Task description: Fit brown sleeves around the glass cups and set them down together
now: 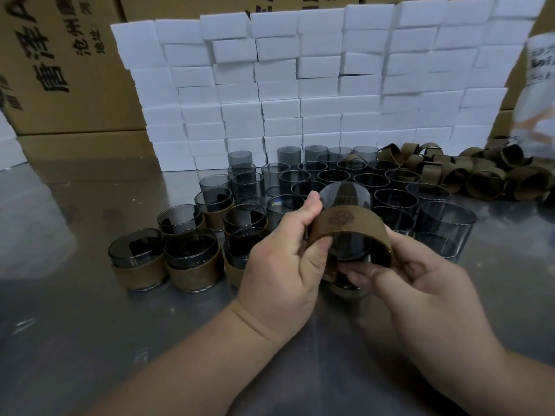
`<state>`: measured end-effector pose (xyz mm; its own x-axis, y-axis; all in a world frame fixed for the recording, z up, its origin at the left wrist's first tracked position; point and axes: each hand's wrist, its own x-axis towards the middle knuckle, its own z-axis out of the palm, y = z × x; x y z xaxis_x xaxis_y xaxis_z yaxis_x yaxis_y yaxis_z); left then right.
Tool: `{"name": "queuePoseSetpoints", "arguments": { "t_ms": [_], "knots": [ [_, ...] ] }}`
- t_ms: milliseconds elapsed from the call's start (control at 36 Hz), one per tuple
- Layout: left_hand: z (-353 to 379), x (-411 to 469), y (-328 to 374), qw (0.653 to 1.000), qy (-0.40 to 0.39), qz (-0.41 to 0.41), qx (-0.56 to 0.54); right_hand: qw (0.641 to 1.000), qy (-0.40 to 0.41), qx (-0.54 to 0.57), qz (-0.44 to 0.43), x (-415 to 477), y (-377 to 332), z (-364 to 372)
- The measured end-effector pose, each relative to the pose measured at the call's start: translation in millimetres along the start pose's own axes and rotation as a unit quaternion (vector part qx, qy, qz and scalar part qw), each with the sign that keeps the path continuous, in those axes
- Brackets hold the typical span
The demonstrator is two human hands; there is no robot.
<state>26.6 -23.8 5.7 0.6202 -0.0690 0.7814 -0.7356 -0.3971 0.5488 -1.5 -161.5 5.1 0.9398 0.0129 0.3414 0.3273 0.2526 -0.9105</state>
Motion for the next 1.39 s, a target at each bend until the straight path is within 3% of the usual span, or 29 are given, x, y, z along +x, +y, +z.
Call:
{"name": "queuePoseSetpoints", "arguments": {
  "t_ms": [528, 945, 1195, 1389],
  "knots": [
    [-2.0, 2.0, 0.2, 0.999, 0.021, -0.016, 0.031, 0.999, 0.017, -0.041, -0.031, 1.2, -6.5, 2.3],
    [-3.6, 4.3, -2.9, 0.999, 0.022, -0.024, 0.038, 0.999, 0.031, -0.036, 0.002, 4.1, -6.6, -4.5],
    [-4.2, 3.9, -6.5, 0.997, 0.020, 0.018, 0.073, 0.999, 0.048, -0.024, -0.003, 4.4, -3.5, -2.0],
    [-4.8, 4.1, -9.2, 0.994, 0.012, 0.089, 0.056, 0.999, 0.002, -0.029, -0.035, -0.7, -1.2, -4.0]
  ]
}}
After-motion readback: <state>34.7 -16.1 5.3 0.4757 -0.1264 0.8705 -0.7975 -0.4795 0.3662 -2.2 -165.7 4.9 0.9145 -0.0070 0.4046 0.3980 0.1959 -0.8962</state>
